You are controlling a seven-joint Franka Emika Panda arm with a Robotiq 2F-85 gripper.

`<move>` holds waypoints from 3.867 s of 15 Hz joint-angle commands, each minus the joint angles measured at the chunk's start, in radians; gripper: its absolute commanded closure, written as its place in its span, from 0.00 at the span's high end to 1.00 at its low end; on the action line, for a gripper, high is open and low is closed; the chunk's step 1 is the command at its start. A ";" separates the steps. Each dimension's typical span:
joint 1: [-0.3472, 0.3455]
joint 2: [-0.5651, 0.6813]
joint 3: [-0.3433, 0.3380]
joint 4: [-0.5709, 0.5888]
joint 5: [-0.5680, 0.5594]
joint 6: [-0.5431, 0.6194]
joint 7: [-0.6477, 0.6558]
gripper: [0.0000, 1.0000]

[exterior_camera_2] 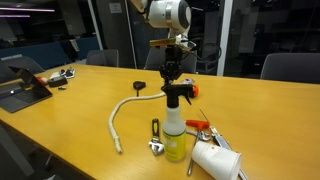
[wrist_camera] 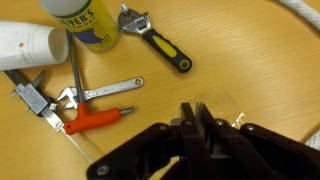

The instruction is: Put the cup upright

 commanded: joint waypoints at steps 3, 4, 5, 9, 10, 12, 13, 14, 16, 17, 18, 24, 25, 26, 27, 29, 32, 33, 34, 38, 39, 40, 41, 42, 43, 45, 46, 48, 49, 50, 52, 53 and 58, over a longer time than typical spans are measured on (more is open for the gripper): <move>-0.131 -0.005 0.045 0.014 0.215 -0.025 -0.125 0.10; -0.152 -0.006 0.050 0.007 0.254 -0.018 -0.147 0.10; -0.173 -0.006 0.054 0.000 0.294 -0.012 -0.167 0.10; -0.243 0.003 0.067 -0.034 0.437 0.004 -0.234 0.10; -0.248 0.006 0.063 -0.044 0.454 0.013 -0.237 0.11; -0.240 0.011 0.046 -0.066 0.452 0.045 -0.217 0.11; -0.236 0.014 0.041 -0.079 0.445 0.063 -0.210 0.09; -0.232 0.019 0.036 -0.092 0.438 0.083 -0.202 0.10; -0.235 0.029 0.037 -0.116 0.442 0.109 -0.203 0.11; -0.237 0.033 0.038 -0.128 0.444 0.121 -0.203 0.10; -0.240 0.037 0.038 -0.139 0.447 0.132 -0.204 0.10; -0.250 0.044 0.038 -0.165 0.454 0.149 -0.203 0.10; -0.251 0.043 0.038 -0.166 0.455 0.148 -0.202 0.10; -0.252 0.043 0.038 -0.166 0.456 0.147 -0.201 0.10; -0.252 0.045 0.037 -0.164 0.456 0.147 -0.200 0.10; -0.253 0.045 0.037 -0.160 0.456 0.144 -0.195 0.10; -0.253 0.048 0.037 -0.149 0.457 0.136 -0.182 0.10; -0.253 0.050 0.037 -0.144 0.457 0.132 -0.177 0.10; -0.252 0.052 0.036 -0.137 0.458 0.126 -0.167 0.24; -0.250 0.059 0.034 -0.112 0.457 0.113 -0.126 0.56; -0.250 0.062 0.034 -0.104 0.457 0.109 -0.116 0.65; -0.249 0.064 0.034 -0.095 0.457 0.105 -0.106 0.71; -0.249 0.064 0.034 -0.088 0.457 0.104 -0.099 0.80; -0.249 0.066 0.034 -0.080 0.457 0.102 -0.090 0.87; -0.248 0.066 0.034 -0.074 0.456 0.101 -0.083 0.93; -0.248 0.066 0.034 -0.063 0.455 0.098 -0.070 1.00; -0.248 0.065 0.034 -0.058 0.455 0.098 -0.064 1.00; -0.246 0.062 0.034 -0.051 0.454 0.098 -0.049 1.00; -0.246 0.062 0.034 -0.046 0.454 0.093 -0.040 1.00; -0.246 0.052 0.031 -0.085 0.442 0.120 -0.075 1.00; -0.245 0.052 0.031 -0.078 0.442 0.118 -0.066 1.00; -0.245 0.052 0.031 -0.077 0.442 0.117 -0.064 1.00; -0.245 0.052 0.031 -0.077 0.442 0.117 -0.062 1.00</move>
